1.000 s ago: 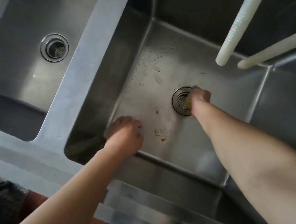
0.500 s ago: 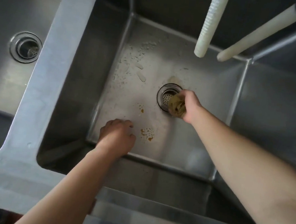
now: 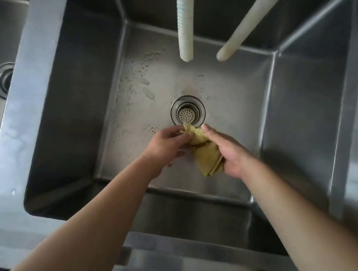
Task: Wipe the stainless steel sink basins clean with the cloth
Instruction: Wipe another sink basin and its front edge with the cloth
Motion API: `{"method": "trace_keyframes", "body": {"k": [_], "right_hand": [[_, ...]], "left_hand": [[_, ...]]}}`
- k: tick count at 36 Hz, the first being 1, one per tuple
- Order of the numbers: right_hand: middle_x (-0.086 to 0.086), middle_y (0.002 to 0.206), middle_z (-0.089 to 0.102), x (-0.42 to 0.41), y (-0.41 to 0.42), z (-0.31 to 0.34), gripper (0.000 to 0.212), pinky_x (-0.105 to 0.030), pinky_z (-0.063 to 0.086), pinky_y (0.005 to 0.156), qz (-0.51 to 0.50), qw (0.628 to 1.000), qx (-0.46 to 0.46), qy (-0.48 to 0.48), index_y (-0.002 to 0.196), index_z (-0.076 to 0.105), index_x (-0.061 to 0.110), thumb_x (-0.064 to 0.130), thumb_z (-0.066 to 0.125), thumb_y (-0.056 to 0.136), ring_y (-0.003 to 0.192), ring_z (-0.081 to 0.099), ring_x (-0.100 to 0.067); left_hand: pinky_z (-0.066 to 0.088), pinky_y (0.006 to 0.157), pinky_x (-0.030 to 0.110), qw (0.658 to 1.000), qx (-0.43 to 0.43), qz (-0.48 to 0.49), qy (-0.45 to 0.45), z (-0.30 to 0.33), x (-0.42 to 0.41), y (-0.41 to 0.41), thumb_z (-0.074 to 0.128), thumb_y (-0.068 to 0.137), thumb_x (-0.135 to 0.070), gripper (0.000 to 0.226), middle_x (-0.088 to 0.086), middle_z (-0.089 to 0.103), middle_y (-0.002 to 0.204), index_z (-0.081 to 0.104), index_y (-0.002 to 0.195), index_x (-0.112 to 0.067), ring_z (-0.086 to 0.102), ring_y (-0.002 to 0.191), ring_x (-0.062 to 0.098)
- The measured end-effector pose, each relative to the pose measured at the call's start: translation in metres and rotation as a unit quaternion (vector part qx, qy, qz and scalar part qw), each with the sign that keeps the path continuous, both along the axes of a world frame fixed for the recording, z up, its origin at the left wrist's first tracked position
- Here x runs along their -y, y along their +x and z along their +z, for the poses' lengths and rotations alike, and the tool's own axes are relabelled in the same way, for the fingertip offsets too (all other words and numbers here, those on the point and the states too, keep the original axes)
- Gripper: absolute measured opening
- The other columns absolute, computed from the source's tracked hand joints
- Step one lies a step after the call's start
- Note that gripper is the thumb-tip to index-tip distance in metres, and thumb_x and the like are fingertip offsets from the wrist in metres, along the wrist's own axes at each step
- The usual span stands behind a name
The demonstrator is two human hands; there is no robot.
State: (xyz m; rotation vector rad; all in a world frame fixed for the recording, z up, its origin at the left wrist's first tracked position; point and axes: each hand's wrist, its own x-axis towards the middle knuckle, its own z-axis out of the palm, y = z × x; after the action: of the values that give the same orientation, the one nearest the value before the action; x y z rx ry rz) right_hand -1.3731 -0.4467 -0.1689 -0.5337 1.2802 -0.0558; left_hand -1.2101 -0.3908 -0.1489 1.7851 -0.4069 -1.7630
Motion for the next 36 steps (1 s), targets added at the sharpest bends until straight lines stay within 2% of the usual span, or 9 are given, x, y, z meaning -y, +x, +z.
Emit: {"method": "trace_keyframes", "body": {"k": [2, 6, 11, 16, 19, 23, 27, 31, 36], "right_hand": [[-0.009, 0.123, 0.069, 0.006, -0.009, 0.003, 0.081, -0.048, 0.049, 0.1, 0.022, 0.999, 0.028, 0.007, 0.128, 0.063, 0.024, 0.064, 0.078, 0.059, 0.114, 0.065, -0.028], [-0.007, 0.108, 0.075, 0.015, -0.023, 0.016, 0.045, -0.036, 0.058, 0.08, 0.047, 0.994, 0.093, -0.012, 0.117, 0.066, 0.02, 0.026, 0.072, 0.073, 0.096, 0.072, -0.022], [-0.012, 0.109, 0.073, 0.023, -0.031, 0.012, 0.033, -0.044, 0.054, 0.093, 0.061, 0.995, 0.03, -0.071, 0.112, 0.069, 0.01, 0.001, 0.072, 0.081, 0.102, 0.069, -0.03], [-0.011, 0.098, 0.073, 0.027, -0.041, -0.005, 0.021, -0.038, 0.053, 0.08, 0.061, 0.98, -0.122, -0.144, 0.099, 0.071, 0.014, 0.012, 0.077, 0.079, 0.09, 0.067, -0.028], [-0.012, 0.094, 0.074, 0.034, -0.053, -0.027, 0.016, -0.043, 0.057, 0.08, 0.04, 0.956, -0.222, -0.187, 0.09, 0.07, 0.014, 0.011, 0.077, 0.076, 0.089, 0.071, -0.031], [-0.009, 0.102, 0.073, 0.066, -0.063, -0.046, 0.029, -0.035, 0.056, 0.083, 0.066, 0.861, -0.411, -0.29, 0.105, 0.07, 0.015, 0.013, 0.065, 0.077, 0.096, 0.069, -0.029], [-0.011, 0.131, 0.052, 0.095, -0.053, -0.054, 0.039, -0.039, 0.05, 0.089, 0.108, 0.779, -0.513, -0.342, 0.124, 0.061, 0.024, 0.014, 0.056, 0.087, 0.108, 0.061, -0.036], [-0.018, 0.129, 0.046, 0.105, -0.033, -0.083, 0.039, -0.041, 0.048, 0.093, 0.166, 0.782, -0.504, -0.326, 0.127, 0.057, 0.014, 0.01, 0.054, 0.088, 0.111, 0.055, -0.043], [-0.016, 0.124, 0.052, 0.12, 0.024, -0.105, 0.032, -0.04, 0.046, 0.087, 0.154, 0.787, -0.472, -0.366, 0.121, 0.056, 0.011, 0.015, 0.056, 0.09, 0.112, 0.052, -0.041]], "left_hand": [[0.058, 0.081, 0.036, 0.998, 0.006, 0.06, 0.011, -0.002, 0.007, 0.0, 0.064, 0.095, -0.02, 0.012, 0.004, 0.07, 0.09, 0.068, 0.104, -0.014, 0.069, 0.079, 0.015], [0.059, 0.084, 0.037, 0.995, -0.036, 0.091, 0.022, 0.001, 0.019, -0.001, 0.06, 0.097, -0.017, 0.007, 0.003, 0.069, 0.089, 0.065, 0.1, -0.015, 0.067, 0.082, 0.018], [0.059, 0.084, 0.043, 0.99, -0.091, 0.102, 0.015, 0.007, 0.031, -0.016, 0.057, 0.099, -0.018, 0.007, 0.004, 0.071, 0.093, 0.063, 0.103, -0.018, 0.07, 0.083, 0.02], [0.053, 0.098, 0.041, 0.994, -0.026, 0.107, 0.015, 0.001, 0.035, -0.025, 0.068, 0.09, -0.023, 0.03, 0.005, 0.063, 0.109, 0.062, 0.119, -0.024, 0.06, 0.099, 0.02], [0.05, 0.1, 0.044, 0.996, 0.045, 0.061, 0.04, -0.002, 0.031, -0.02, 0.068, 0.086, -0.024, 0.035, 0.002, 0.065, 0.101, 0.064, 0.12, -0.026, 0.058, 0.089, 0.019], [0.048, 0.069, 0.022, 0.985, 0.156, -0.064, 0.029, -0.003, 0.026, -0.001, 0.062, 0.092, -0.019, 0.035, 0.003, 0.066, 0.114, 0.061, 0.126, -0.026, 0.062, 0.085, 0.015], [0.051, 0.085, 0.032, 0.918, 0.318, -0.239, -0.005, 0.016, 0.03, 0.034, 0.059, 0.092, -0.026, 0.046, 0.001, 0.051, 0.14, 0.051, 0.137, -0.032, 0.06, 0.109, 0.026], [0.019, 0.118, 0.047, 0.776, 0.513, -0.361, -0.07, 0.052, 0.033, 0.071, 0.057, 0.091, -0.033, 0.056, 0.0, 0.037, 0.153, 0.041, 0.144, -0.033, 0.025, 0.144, 0.028], [-0.002, 0.122, 0.05, 0.702, 0.6, -0.373, -0.096, 0.079, 0.027, 0.113, 0.056, 0.094, -0.038, 0.059, 0.006, 0.019, 0.163, 0.035, 0.149, -0.033, 0.0, 0.152, 0.03]]}}
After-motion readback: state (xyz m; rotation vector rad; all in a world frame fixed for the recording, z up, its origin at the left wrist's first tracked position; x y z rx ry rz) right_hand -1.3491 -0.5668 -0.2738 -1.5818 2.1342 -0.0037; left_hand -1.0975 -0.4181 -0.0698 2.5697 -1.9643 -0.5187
